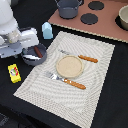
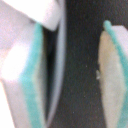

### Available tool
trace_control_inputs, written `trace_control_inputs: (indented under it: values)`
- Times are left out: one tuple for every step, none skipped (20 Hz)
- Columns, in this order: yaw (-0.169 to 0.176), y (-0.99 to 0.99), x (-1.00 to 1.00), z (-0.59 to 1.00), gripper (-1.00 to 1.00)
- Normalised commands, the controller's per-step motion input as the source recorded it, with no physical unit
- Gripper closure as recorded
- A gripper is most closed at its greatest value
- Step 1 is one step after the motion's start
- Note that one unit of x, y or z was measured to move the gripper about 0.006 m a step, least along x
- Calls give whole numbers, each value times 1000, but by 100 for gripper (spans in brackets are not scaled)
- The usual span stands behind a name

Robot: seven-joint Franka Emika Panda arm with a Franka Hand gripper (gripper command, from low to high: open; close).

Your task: Interact with the objects in diverse but meaningful ways.

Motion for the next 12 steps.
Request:
trace_control_inputs:
  values:
    - [0,314,397,497,100]
    - [0,337,480,580,100]
    - [0,366,566,603,100]
    - [0,391,634,646,100]
    - [0,423,811,774,100]
    - [0,457,923,897,100]
    - [0,451,946,969,100]
    - [0,443,974,1000,100]
    - [0,446,1000,1000,100]
    - [0,454,1000,1000,100]
    - [0,466,1000,1000,100]
    - [0,471,1000,1000,100]
